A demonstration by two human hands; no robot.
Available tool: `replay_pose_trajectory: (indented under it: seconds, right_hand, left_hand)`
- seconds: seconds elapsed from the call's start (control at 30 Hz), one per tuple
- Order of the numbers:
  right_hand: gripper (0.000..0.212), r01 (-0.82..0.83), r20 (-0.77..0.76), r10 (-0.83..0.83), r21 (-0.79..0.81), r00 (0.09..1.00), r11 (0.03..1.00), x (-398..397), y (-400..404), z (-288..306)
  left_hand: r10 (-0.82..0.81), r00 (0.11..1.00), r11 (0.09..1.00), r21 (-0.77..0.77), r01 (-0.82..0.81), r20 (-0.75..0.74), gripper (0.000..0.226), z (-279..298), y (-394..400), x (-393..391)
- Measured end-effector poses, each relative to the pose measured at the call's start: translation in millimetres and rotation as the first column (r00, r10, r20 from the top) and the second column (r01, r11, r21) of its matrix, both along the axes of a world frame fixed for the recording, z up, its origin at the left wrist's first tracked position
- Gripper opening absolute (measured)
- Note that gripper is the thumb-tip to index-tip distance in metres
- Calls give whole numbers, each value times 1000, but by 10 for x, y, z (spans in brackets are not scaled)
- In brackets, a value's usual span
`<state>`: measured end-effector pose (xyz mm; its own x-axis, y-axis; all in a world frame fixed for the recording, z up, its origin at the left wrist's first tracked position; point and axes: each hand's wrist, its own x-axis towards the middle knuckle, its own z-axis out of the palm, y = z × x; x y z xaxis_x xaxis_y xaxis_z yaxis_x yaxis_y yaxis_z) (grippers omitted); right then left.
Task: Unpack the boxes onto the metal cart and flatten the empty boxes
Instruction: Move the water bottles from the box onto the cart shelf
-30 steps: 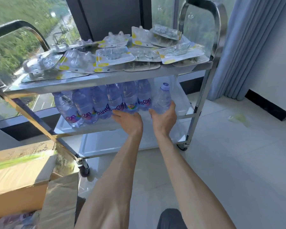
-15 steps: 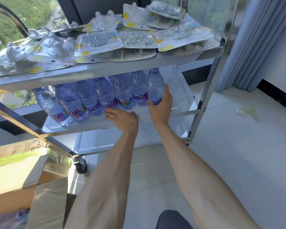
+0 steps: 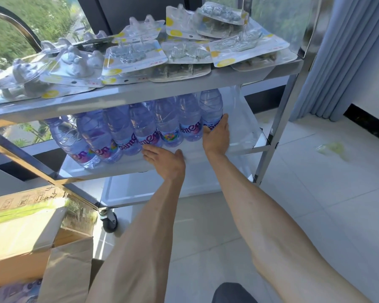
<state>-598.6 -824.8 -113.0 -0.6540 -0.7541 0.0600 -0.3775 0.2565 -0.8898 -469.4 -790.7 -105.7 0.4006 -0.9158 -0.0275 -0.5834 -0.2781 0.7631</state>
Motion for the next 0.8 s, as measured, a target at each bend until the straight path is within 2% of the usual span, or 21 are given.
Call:
replay_pose_trajectory:
  seconds: [0.13, 0.4, 0.47, 0.53, 0.6, 0.67, 0.73, 0.8]
  right_hand:
    - [79, 1, 47, -1, -3, 999, 1000, -63, -192, 77]
    - [60, 39, -29, -42, -85, 999, 996, -10, -256, -112]
    - [63, 33, -31, -36, -82, 999, 996, 10, -281, -97]
    - [75, 30, -53, -31, -30, 998, 999, 44, -240, -90]
    - [79, 102, -87, -102, -1, 991, 995, 117, -72, -86]
    - [73, 157, -72, -162, -71, 984, 985, 229, 214, -94]
    - [70, 137, -97, -153, -152, 983, 979, 390, 540, -159]
    - [68, 126, -161, -156, -184, 975, 975, 521, 825, -281]
  left_hand:
    - [11, 1000, 1000, 3, -11, -5, 107, -23, -17, -6]
    - [5, 1000, 1000, 2, -5, 31, 105, -68, -28, -29]
    - [6, 1000, 1000, 7, -6, 31, 105, -45, -13, -23]
    - [-2, 999, 1000, 14, 2, 40, 106, -17, 11, -20]
    - [-21, 999, 999, 31, 20, 32, 107, 19, 26, -2]
    - [-48, 998, 998, 50, 47, 29, 109, 76, 56, 22]
    - [-92, 995, 994, 60, 89, 37, 108, 108, 97, 67]
    - [-133, 991, 990, 49, 131, 26, 98, 119, 146, 190]
